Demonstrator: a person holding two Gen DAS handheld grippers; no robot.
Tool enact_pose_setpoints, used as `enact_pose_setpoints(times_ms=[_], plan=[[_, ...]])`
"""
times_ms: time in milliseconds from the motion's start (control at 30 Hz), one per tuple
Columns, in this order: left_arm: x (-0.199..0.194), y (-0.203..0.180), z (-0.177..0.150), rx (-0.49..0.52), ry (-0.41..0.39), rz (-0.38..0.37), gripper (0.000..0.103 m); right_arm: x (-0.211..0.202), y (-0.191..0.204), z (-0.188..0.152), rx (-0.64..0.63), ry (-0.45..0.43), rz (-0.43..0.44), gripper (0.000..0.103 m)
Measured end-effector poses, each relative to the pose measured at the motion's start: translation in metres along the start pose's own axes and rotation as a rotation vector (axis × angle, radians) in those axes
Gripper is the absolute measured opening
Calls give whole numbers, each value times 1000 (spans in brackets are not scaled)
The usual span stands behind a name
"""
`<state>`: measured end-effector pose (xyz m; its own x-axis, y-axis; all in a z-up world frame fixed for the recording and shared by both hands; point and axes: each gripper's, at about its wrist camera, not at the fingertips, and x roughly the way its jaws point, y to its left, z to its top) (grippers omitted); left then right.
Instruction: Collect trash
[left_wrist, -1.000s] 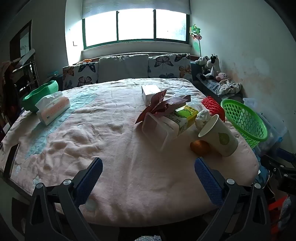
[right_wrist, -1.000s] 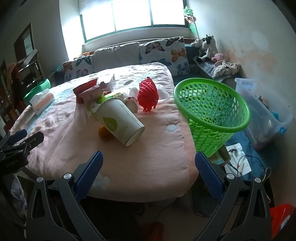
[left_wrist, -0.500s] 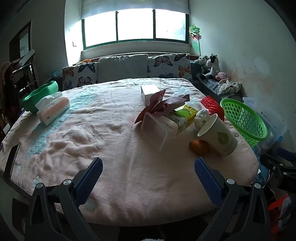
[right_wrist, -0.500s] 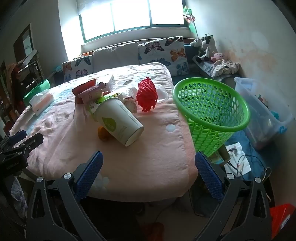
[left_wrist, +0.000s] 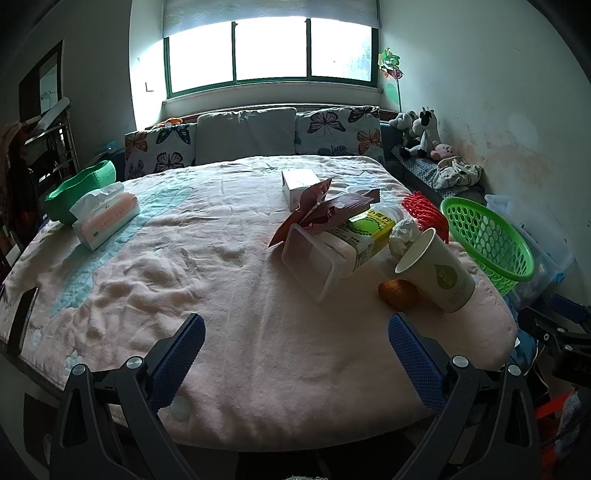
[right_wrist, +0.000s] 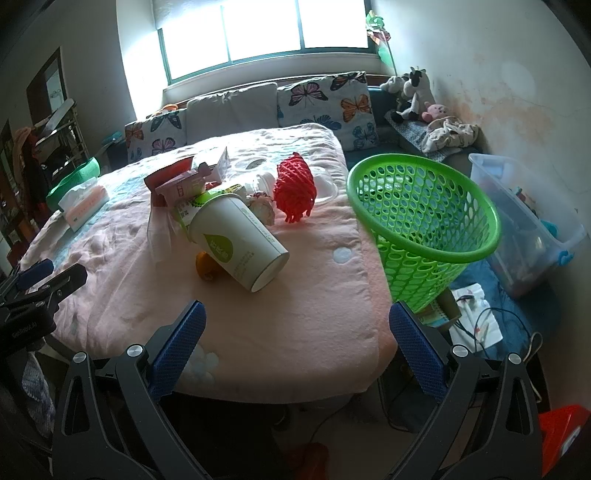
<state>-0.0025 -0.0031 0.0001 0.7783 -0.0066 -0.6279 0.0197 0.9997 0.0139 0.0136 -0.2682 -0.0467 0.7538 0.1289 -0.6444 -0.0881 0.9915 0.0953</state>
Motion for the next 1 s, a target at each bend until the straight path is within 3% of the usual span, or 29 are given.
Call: enact_pose_setpoints(times_ms=[1000], plan=[[7,2,2,1,8,4,96,7,3,2,-9,14,12,99]])
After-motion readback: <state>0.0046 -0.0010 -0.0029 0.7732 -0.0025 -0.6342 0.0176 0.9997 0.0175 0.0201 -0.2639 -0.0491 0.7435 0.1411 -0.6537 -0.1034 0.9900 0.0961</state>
